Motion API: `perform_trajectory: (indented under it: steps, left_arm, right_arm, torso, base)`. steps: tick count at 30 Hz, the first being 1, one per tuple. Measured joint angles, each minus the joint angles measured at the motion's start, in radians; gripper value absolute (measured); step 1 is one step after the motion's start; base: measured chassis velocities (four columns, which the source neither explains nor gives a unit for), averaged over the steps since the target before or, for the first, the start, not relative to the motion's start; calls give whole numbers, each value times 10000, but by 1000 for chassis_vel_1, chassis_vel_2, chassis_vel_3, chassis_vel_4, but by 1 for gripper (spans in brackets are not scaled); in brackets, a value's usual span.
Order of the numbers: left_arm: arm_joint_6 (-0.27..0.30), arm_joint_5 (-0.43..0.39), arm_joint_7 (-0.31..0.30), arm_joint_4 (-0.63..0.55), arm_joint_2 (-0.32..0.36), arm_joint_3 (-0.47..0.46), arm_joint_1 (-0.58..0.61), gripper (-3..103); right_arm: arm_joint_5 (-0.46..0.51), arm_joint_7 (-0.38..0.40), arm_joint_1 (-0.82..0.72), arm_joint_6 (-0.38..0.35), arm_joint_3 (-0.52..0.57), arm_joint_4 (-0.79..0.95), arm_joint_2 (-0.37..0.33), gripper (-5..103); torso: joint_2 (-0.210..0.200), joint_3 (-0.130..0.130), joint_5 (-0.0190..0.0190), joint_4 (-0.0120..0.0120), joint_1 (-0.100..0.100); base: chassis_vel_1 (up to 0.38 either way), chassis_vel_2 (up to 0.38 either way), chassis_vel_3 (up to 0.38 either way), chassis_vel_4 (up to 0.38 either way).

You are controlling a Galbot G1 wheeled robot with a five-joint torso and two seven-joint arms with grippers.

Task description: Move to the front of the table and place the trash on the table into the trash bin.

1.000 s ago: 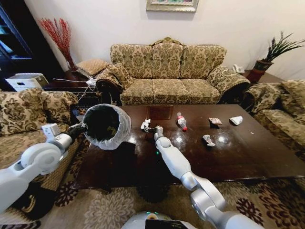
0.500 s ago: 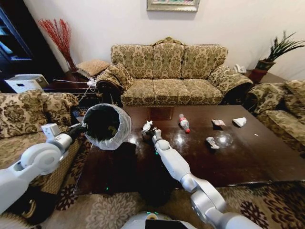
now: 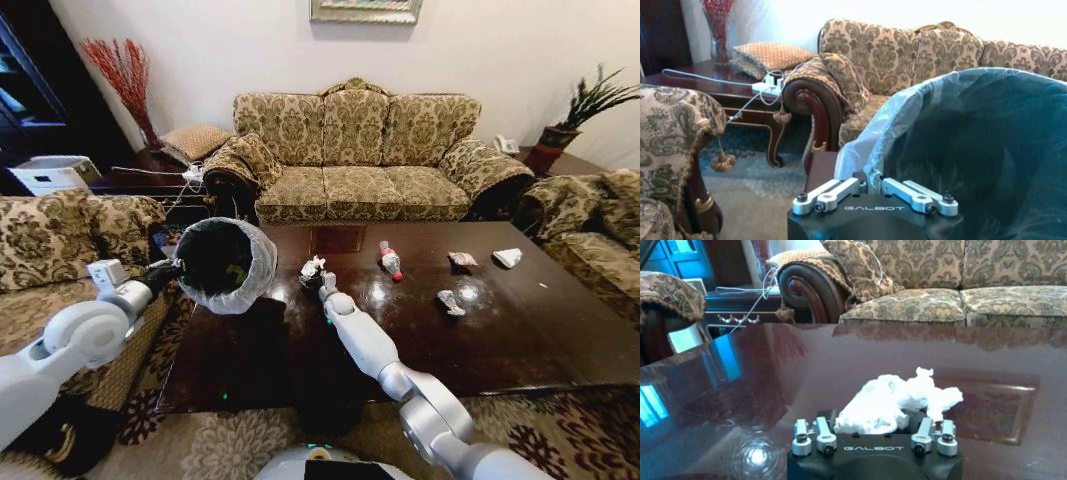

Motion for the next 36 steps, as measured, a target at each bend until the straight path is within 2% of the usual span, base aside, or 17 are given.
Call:
perform_trajectory:
  steps: [1,3,6,12,16,18,20,21,22,23,24,26,29,30,33,34,36]
  left_arm:
    - [0,1,-1,2,-5,2,1,0]
    - [0,3,1,-6,-15,5,17,0]
    - [0,6,3,-39,-27,11,43,0]
    - [-1,-41,3,0,103,14,17,0]
    - [-42,-389,-36,73,260,9,-48,0]
    - [-102,-943,-211,189,402,9,-185,0]
    - [-176,-1176,-308,413,520,9,-253,0]
    - [-176,-1176,-308,413,520,9,-253,0]
    - [-179,-1298,-367,540,594,10,-274,0]
    - [-178,-1387,-413,615,647,10,-281,0]
    - [-178,-1387,-413,615,647,10,-281,0]
    - [-210,-1717,-639,757,788,17,-290,0]
    - [-237,-2020,-899,876,1017,23,-308,0]
    - [-237,-2020,-899,876,1017,23,-308,0]
    - [-195,-2181,-1193,703,1418,8,-231,0]
    - [-156,-2220,-1243,546,1552,6,-184,0]
    - [-120,-2247,-1317,331,1685,6,-136,0]
  right_arm:
    - [-18,25,1,-50,23,12,1,59]
    - [-22,52,-2,-87,41,33,0,59]
    - [-39,78,-63,-132,85,113,0,46]
    - [17,151,-426,-261,223,828,0,30]
    - [43,329,-839,-366,172,2050,0,22]
    - [-4,519,-1190,-522,130,3337,3,14]
    - [-136,707,-1606,-591,180,4655,4,10]
    - [-136,707,-1606,-591,180,4655,4,10]
    - [-248,841,-1981,-657,293,5700,-64,7]
    - [-358,897,-2314,-839,449,6615,-282,3]
    - [-358,897,-2314,-839,449,6615,-282,3]
    - [-433,773,-3026,-1134,807,8487,-935,1]
    - [166,540,-3690,-1254,1066,10903,-1936,0]
    - [166,540,-3690,-1254,1066,10903,-1936,0]
    - [2302,309,-4161,-1662,910,13289,-3368,0]
    - [2909,280,-4218,-1839,754,13872,-3678,0]
    - [3392,262,-4216,-1995,502,14395,-3890,0]
  torso:
    - [0,0,0,0,0]
    - [0,0,0,-1,0]
    - [0,0,1,0,-3]
    - [0,0,1,-1,-1]
    - [0,1,1,0,-1]
    - [0,0,1,-1,-2]
    - [0,0,3,0,-2]
    - [0,0,3,0,-2]
    - [0,0,4,5,-2]
    - [0,-1,5,4,-2]
    - [0,-1,5,4,-2]
    - [0,0,0,3,-2]
    - [0,-1,4,-4,-3]
    - [0,-1,4,-4,-3]
    - [0,-1,6,-2,-3]
    - [1,-1,5,-3,-3]
    - [1,-1,2,-3,-3]
  base:
    - [0,0,0,0]
    - [0,0,0,0]
    - [0,0,0,0]
    - [0,0,0,0]
    - [0,0,0,0]
    - [0,0,0,0]
    - [0,0,0,0]
    - [0,0,0,0]
    - [0,0,0,0]
    - [0,0,0,0]
    - [0,0,0,0]
    - [0,0,0,0]
    - [0,0,0,0]
    - [0,0,0,0]
    - [0,0,0,0]
    - [0,0,0,0]
    - [0,0,0,0]
